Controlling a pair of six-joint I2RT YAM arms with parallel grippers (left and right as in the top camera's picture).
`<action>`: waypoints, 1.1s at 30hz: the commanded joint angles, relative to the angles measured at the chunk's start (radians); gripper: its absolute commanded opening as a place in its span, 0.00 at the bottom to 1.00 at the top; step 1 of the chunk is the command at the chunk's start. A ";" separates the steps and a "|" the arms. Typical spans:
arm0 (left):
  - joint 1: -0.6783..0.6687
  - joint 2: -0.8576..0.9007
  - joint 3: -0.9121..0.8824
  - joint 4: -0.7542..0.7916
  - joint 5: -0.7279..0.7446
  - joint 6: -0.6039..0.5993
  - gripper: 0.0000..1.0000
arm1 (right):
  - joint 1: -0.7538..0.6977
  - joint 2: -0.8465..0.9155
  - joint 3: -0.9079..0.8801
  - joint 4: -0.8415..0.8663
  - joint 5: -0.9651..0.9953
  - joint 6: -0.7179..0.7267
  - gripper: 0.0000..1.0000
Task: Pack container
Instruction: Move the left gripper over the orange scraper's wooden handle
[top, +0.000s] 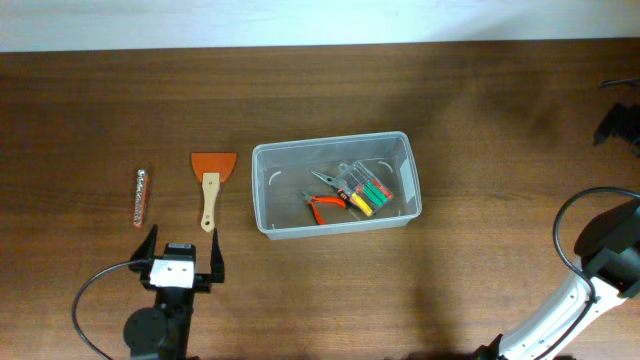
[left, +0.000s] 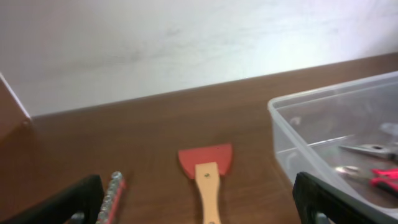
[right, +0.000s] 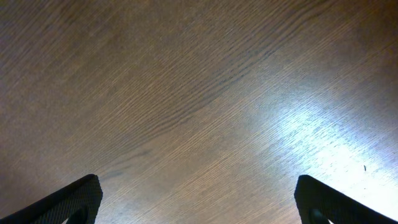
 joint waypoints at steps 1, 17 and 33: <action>0.007 0.021 0.101 -0.097 0.051 -0.062 0.99 | 0.005 -0.016 0.002 0.000 -0.009 0.015 0.99; 0.019 0.845 1.111 -0.930 0.062 0.043 0.99 | 0.005 -0.016 0.002 0.000 -0.009 0.015 0.99; 0.019 1.538 1.466 -1.059 0.350 -0.066 0.99 | 0.005 -0.016 0.002 0.000 -0.009 0.015 0.99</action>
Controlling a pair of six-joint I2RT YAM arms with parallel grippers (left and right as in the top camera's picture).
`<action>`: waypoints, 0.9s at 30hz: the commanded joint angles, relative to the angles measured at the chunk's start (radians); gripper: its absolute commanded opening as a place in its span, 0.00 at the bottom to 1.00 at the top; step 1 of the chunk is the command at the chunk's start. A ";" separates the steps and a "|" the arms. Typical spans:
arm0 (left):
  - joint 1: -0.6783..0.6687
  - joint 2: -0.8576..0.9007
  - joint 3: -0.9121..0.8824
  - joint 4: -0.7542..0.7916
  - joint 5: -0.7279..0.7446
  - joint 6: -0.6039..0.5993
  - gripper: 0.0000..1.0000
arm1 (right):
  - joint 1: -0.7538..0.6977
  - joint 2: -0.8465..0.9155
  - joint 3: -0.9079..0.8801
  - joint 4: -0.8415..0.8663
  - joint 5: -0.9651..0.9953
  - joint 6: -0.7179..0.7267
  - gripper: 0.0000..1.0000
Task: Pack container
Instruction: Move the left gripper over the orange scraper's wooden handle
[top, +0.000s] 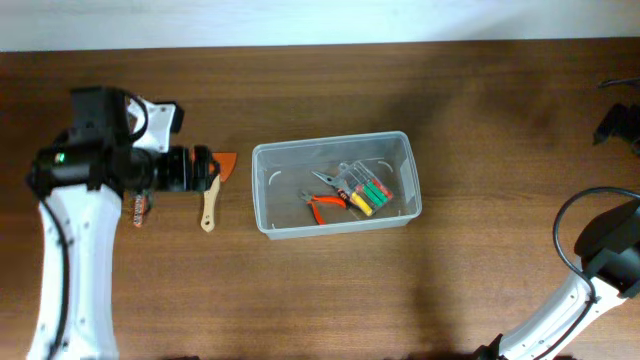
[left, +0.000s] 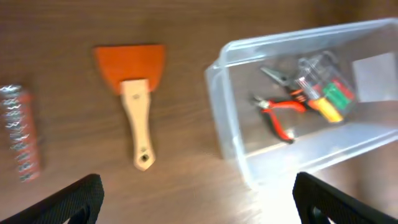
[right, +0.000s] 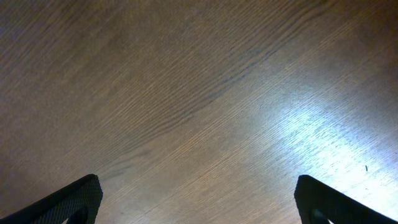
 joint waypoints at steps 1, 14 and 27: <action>0.003 0.089 0.014 0.003 0.112 -0.017 0.99 | 0.005 -0.016 0.002 0.000 -0.005 0.015 0.99; -0.003 0.189 0.014 0.014 -0.281 -0.127 0.99 | 0.005 -0.016 0.002 0.000 -0.005 0.015 0.99; -0.127 0.307 0.014 0.082 -0.360 -0.126 0.99 | 0.005 -0.016 0.002 0.000 -0.005 0.015 0.99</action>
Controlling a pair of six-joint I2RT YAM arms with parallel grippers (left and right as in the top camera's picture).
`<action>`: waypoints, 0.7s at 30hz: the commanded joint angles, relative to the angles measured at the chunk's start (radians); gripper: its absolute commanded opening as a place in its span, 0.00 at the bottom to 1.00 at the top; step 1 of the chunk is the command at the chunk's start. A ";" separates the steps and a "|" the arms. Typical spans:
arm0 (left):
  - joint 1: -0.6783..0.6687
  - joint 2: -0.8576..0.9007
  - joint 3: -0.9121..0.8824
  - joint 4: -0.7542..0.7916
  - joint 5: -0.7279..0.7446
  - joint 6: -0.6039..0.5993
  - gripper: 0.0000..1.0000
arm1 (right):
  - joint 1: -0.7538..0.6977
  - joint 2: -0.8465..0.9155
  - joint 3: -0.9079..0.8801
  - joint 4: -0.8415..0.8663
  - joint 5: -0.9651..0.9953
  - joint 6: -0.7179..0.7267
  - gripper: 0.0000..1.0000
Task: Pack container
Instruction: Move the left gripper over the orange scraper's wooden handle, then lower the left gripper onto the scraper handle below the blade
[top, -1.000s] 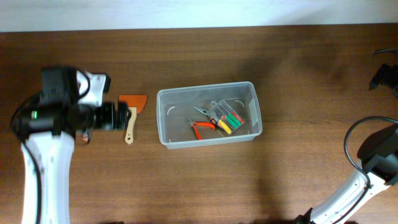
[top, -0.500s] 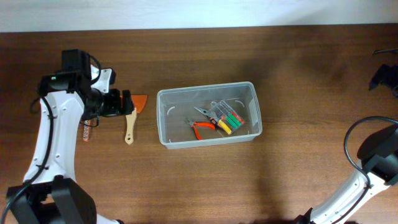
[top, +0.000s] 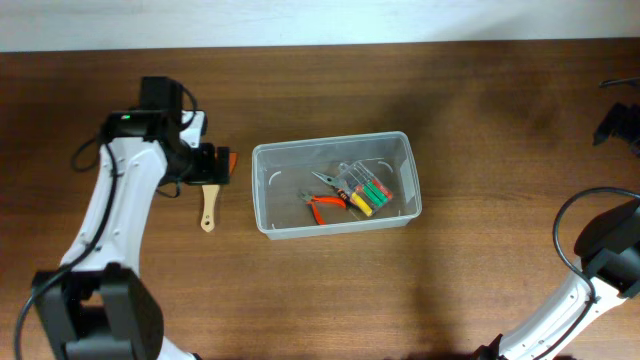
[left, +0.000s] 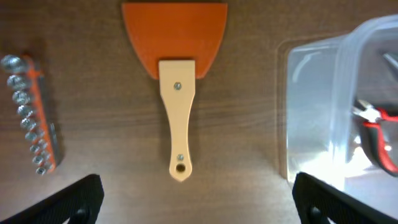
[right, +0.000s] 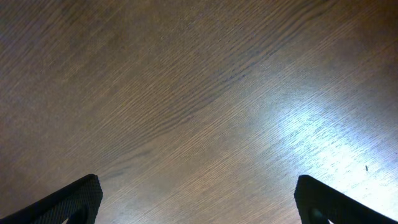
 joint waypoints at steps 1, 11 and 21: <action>-0.003 0.063 0.013 0.015 -0.042 -0.009 0.99 | 0.005 -0.016 0.002 0.000 -0.005 0.014 0.99; -0.010 0.206 0.013 0.040 -0.090 0.002 0.99 | 0.005 -0.016 0.002 0.000 -0.005 0.014 0.99; -0.010 0.236 0.013 0.140 -0.083 0.001 0.99 | 0.005 -0.016 0.002 0.000 -0.005 0.014 0.99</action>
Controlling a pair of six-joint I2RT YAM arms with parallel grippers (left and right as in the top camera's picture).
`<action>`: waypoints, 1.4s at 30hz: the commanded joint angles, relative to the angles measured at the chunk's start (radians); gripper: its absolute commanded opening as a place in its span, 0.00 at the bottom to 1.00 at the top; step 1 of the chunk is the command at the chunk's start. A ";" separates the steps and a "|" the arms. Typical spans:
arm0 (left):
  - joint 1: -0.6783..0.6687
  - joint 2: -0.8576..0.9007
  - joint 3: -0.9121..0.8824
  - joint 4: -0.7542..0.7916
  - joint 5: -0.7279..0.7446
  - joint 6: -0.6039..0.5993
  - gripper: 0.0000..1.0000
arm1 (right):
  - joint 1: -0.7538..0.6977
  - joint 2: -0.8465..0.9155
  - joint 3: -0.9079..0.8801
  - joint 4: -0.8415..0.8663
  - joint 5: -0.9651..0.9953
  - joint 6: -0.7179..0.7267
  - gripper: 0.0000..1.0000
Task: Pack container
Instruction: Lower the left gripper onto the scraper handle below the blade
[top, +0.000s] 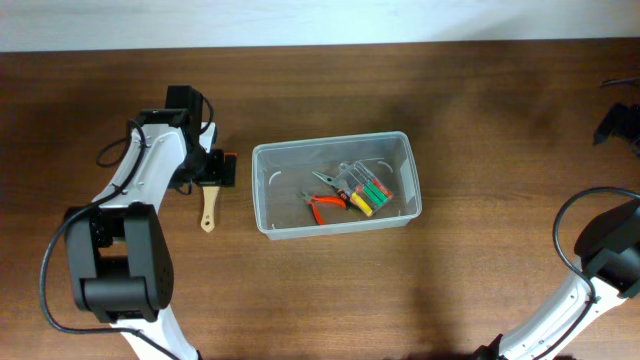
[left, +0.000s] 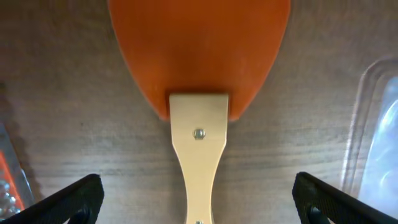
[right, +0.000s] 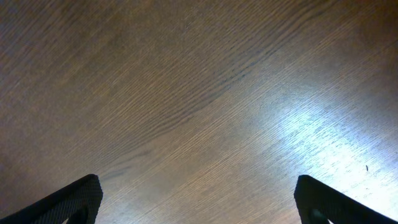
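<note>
A scraper with an orange blade (left: 199, 50) and a pale wooden handle (left: 199, 162) lies flat on the table, left of the clear plastic container (top: 262, 190). My left gripper (left: 199, 208) is open, low over the scraper, one finger on each side of the handle near the blade; whether they touch it cannot be told. In the overhead view the wrist hides most of the blade, and only the scraper handle (top: 208, 210) shows. My right gripper (right: 196, 205) is open over bare wood at the far right.
Inside the container lie orange-handled pliers (top: 325, 204) and a clear case of coloured screwdrivers (top: 368, 190). An orange holder of metal bits (left: 5, 186) peeks in at the left wrist view's left edge. The container's rim (left: 373, 124) stands close on the scraper's right.
My left gripper has come down closer to the scraper, so blade and upper handle now fill its view. Its fingers remain open. The right arm has not moved.
My left arm first rested at the table's front edge, looking across at the scraper. Then it was raised over the left of the table, looking down. Then it hung above the scraper, and now sits low over it, open. Nothing on the table moved.
</note>
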 joint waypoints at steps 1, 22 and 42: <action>-0.003 0.008 0.013 0.019 0.002 0.000 0.99 | 0.005 -0.016 0.002 0.000 -0.005 0.012 0.99; -0.002 0.008 -0.003 -0.140 0.057 0.039 0.99 | 0.005 -0.016 0.002 0.000 -0.005 0.012 0.99; 0.113 0.008 -0.118 -0.028 0.165 0.039 0.99 | 0.005 -0.016 0.002 0.000 -0.005 0.012 0.99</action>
